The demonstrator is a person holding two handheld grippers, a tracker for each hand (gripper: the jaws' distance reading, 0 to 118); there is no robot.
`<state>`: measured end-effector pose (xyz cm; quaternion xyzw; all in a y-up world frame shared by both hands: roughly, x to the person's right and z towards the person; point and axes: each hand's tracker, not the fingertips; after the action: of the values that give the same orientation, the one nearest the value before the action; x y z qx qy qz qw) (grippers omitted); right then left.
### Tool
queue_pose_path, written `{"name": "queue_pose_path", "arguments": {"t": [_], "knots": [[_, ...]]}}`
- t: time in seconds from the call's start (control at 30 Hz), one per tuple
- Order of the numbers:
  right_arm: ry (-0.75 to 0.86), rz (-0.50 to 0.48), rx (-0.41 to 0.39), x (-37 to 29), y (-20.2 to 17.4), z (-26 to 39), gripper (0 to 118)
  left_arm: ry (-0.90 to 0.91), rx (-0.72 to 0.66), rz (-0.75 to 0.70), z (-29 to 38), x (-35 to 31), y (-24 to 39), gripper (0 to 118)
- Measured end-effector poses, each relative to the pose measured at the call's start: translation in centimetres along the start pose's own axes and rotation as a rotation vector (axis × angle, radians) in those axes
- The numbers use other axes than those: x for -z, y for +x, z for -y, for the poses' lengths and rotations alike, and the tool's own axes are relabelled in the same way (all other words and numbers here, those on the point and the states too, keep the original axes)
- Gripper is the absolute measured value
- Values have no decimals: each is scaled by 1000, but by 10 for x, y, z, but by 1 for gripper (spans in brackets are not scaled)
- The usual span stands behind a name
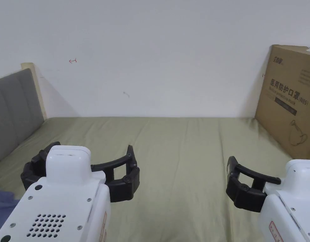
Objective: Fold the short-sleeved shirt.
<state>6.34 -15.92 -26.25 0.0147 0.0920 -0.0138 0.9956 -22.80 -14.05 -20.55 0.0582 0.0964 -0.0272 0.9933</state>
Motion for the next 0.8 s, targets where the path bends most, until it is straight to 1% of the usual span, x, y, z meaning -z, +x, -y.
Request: {"name": "queue_pose_path", "arguments": {"t": [0.13, 0.3, 0.4, 0.43, 0.47, 0.5, 0.53, 0.57, 0.63, 0.67, 0.7, 0.73, 0.77, 0.8], "knots": [[-6, -2, 8, -1, 1, -1, 118, -29, -10, -5, 1, 3, 0, 118], [-15, -2, -8, -1, 1, 0, 118, -62, 23, -2, 5, 6, 2, 118], [-20, 8, -1, 0, 1, 1, 118, -59, 32, -4, 9, 5, 5, 118], [-21, 10, 11, 1, 1, 1, 118, -43, 49, -21, 9, 5, 7, 118], [-18, 15, 42, 1, 3, 1, 118, -14, 106, -53, 10, 6, 10, 118], [-8, 16, 130, 3, 9, 3, 118, 15, 217, -97, 10, 6, 17, 118], [-19, 8, 250, 5, 18, 5, 118, 43, 352, -139, 12, 6, 26, 118], [-58, -1, 457, 8, 32, 9, 118, 91, 523, -170, 16, 6, 37, 118], [-168, -9, 1016, 18, 67, 35, 118, 190, 911, -202, 35, 7, 58, 118], [-236, 16, 1320, 21, 84, 55, 118, 240, 1133, -218, 49, 8, 68, 118], [-307, 39, 1604, 24, 95, 83, 118, 297, 1367, -229, 65, 10, 74, 118], [-378, 102, 1820, 23, 99, 109, 118, 350, 1541, -242, 79, 12, 75, 118], [-456, 142, 1988, 19, 100, 135, 118, 402, 1687, -247, 92, 13, 76, 118], [-503, 179, 2114, 13, 102, 157, 118, 416, 1716, -234, 95, 14, 75, 118]]}}
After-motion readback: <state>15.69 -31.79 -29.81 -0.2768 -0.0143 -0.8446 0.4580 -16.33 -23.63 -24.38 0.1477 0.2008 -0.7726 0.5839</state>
